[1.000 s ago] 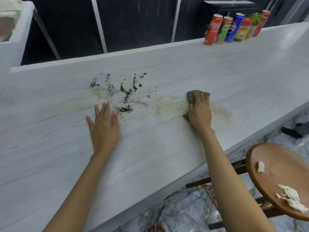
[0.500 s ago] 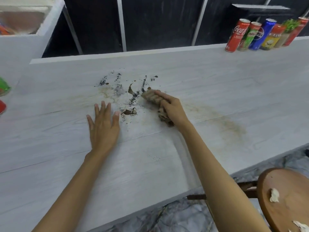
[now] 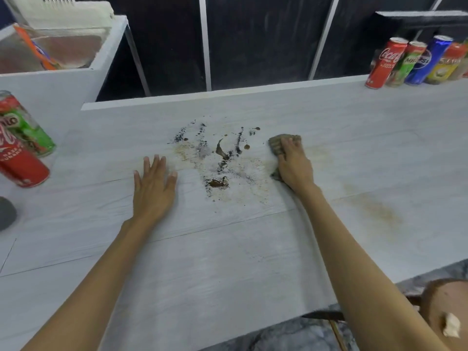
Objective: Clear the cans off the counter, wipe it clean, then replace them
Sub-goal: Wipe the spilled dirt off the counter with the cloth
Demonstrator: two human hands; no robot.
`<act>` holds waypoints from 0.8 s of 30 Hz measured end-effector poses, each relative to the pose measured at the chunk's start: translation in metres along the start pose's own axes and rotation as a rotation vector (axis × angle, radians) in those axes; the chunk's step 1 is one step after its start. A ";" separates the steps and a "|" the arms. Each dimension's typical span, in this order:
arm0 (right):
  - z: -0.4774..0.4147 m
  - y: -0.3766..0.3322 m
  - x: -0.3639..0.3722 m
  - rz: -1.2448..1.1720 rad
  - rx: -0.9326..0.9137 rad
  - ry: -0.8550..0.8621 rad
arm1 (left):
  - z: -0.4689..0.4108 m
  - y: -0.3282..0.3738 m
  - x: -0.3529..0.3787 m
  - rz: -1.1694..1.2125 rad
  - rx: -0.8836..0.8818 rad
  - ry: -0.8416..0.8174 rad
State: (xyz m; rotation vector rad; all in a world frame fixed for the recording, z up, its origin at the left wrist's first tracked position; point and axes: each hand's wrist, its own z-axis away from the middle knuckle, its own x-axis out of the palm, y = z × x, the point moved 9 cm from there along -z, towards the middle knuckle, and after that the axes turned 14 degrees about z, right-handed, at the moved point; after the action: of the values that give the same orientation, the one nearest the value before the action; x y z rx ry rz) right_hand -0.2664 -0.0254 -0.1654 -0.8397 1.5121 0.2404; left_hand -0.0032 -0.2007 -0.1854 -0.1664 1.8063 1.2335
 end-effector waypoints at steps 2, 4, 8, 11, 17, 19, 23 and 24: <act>0.013 -0.046 0.015 -0.058 -0.105 -0.021 | -0.005 0.001 0.001 0.008 0.009 -0.005; 0.026 -0.079 0.025 -0.060 -0.184 -0.011 | -0.009 0.002 0.002 0.000 0.022 -0.018; 0.025 -0.077 0.024 -0.241 -0.144 -0.078 | -0.018 0.003 0.002 0.010 0.031 -0.028; 0.025 -0.048 0.015 -0.721 0.015 -0.177 | -0.020 0.002 0.003 0.034 0.032 -0.003; 0.011 0.037 -0.016 -0.799 0.304 0.113 | -0.023 0.001 0.001 0.084 0.046 0.035; 0.002 0.054 -0.024 -0.551 0.302 0.166 | -0.023 0.000 0.000 0.077 0.045 0.041; -0.034 0.043 -0.006 -0.106 0.189 0.086 | -0.024 -0.001 0.001 0.033 0.036 0.057; -0.045 0.038 0.000 -0.062 0.166 0.058 | -0.024 -0.002 0.001 0.028 0.027 0.067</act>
State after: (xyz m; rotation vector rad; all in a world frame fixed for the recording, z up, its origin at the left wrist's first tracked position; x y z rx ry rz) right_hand -0.3248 -0.0264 -0.1708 -0.7648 1.5340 0.0437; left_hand -0.0170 -0.2211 -0.1854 -0.1694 1.8878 1.2351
